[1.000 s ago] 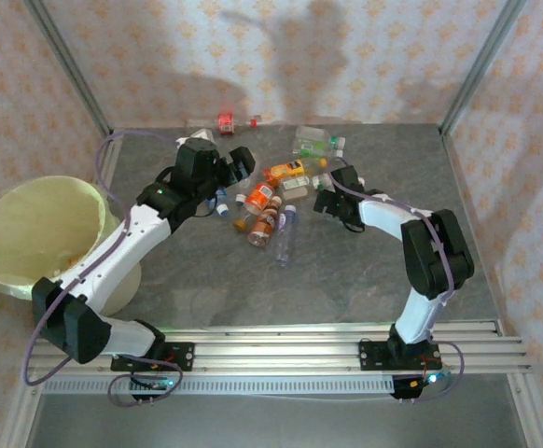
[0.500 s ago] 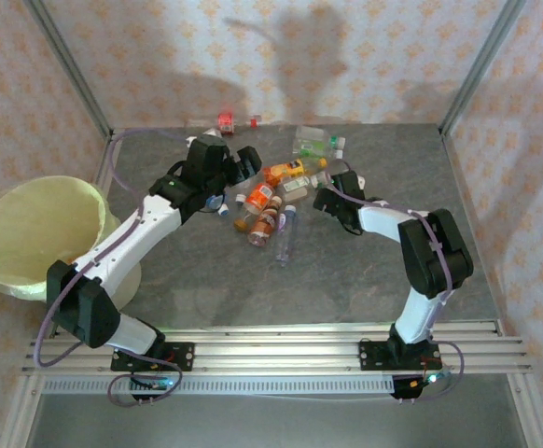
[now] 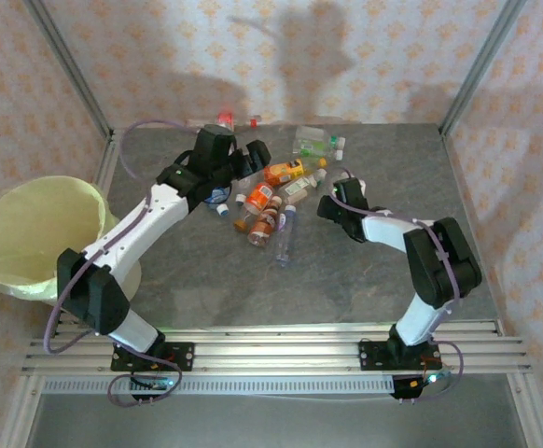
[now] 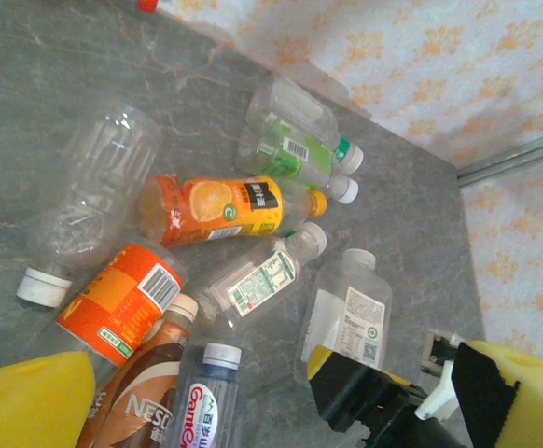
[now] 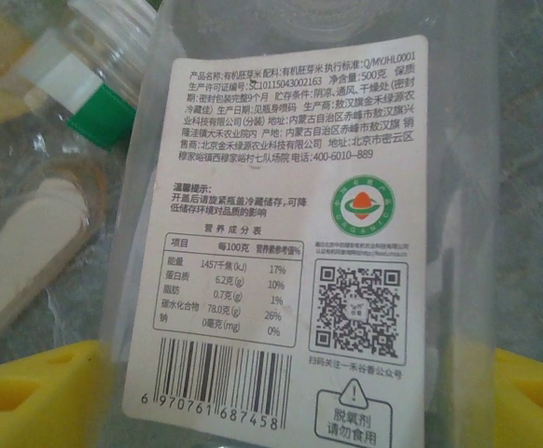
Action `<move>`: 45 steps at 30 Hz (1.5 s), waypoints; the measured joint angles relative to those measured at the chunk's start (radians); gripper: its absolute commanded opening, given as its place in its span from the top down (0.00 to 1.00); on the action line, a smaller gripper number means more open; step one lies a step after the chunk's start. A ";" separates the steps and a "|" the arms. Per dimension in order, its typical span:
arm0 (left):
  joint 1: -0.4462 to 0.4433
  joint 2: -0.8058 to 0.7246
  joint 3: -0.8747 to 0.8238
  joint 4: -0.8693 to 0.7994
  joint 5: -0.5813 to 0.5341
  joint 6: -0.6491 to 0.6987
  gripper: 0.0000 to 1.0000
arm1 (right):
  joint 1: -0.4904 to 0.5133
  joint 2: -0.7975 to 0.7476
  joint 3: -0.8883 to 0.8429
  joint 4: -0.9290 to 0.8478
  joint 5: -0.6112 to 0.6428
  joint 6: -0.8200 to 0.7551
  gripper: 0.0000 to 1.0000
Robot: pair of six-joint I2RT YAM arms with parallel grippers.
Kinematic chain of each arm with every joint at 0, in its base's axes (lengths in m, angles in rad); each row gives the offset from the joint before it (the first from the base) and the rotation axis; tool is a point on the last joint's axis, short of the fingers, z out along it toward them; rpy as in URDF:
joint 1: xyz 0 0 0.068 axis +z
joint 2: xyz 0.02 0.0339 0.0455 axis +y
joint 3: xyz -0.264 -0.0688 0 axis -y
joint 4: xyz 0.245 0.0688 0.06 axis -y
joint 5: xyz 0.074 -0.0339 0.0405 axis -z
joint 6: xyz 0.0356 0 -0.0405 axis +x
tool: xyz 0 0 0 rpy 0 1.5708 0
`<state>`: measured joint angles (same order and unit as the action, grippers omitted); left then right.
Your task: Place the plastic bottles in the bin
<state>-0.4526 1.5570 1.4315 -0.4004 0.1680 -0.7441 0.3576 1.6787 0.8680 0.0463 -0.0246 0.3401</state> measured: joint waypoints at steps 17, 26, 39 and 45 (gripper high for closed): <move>-0.078 0.144 0.120 0.031 0.234 0.031 0.00 | 0.000 -0.397 -0.121 0.146 -0.119 0.011 0.30; -0.098 0.192 0.146 0.100 0.330 0.015 0.00 | 0.015 -0.468 -0.121 0.183 -0.313 -0.014 0.31; -0.121 0.229 0.189 0.121 0.338 -0.011 0.04 | 0.056 -0.470 -0.080 0.195 -0.532 -0.024 0.31; -0.122 0.241 0.182 0.159 0.344 -0.055 0.25 | 0.074 -0.470 -0.069 0.198 -0.586 -0.042 0.30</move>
<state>-0.5747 1.7985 1.6131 -0.2409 0.5121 -0.7994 0.4320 1.2087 0.7986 0.2447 -0.6106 0.2977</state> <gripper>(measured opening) 0.802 0.764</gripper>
